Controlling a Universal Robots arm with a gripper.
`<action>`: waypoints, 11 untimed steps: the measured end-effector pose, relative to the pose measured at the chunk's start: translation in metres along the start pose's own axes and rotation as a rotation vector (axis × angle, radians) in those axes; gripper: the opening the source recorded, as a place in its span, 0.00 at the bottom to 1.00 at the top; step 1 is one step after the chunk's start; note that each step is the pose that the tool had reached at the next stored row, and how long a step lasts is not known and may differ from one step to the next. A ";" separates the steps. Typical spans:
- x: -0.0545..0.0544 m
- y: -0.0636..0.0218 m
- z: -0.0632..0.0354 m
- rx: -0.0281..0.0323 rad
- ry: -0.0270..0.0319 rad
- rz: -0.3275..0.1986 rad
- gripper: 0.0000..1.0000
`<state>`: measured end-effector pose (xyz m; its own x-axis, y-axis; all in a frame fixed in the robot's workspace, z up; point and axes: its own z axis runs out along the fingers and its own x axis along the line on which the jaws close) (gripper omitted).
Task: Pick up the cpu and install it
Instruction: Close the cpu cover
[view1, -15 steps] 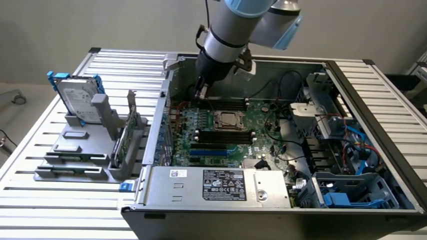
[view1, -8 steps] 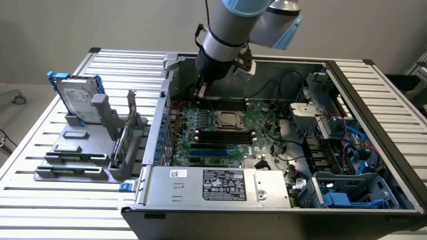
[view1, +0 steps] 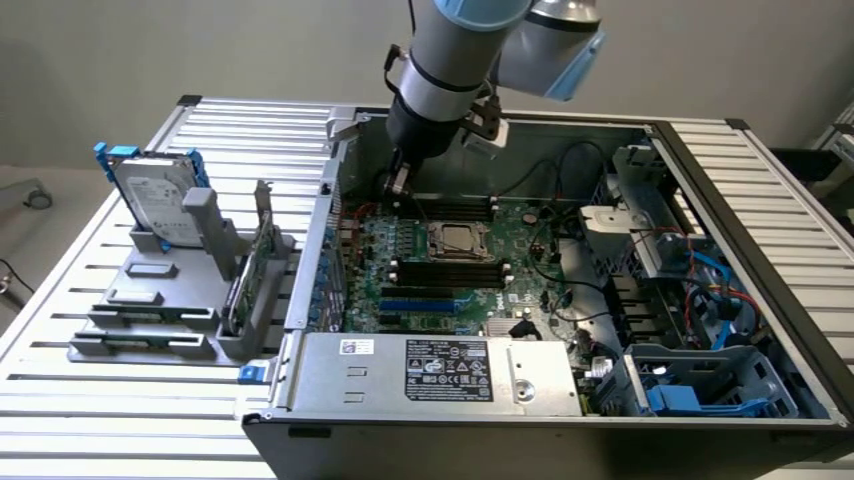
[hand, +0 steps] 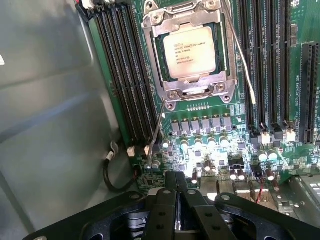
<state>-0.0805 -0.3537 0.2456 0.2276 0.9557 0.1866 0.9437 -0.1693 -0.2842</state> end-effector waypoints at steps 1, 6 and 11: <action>0.000 0.0000 0.0001 -0.0054 0.0028 0.006 0.11; 0.001 -0.0001 0.0003 -0.0303 0.0174 0.038 0.11; 0.001 -0.0002 0.0004 -0.0445 0.0335 0.091 0.11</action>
<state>-0.0806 -0.3529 0.2454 0.3199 0.9275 0.1936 0.9284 -0.2660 -0.2595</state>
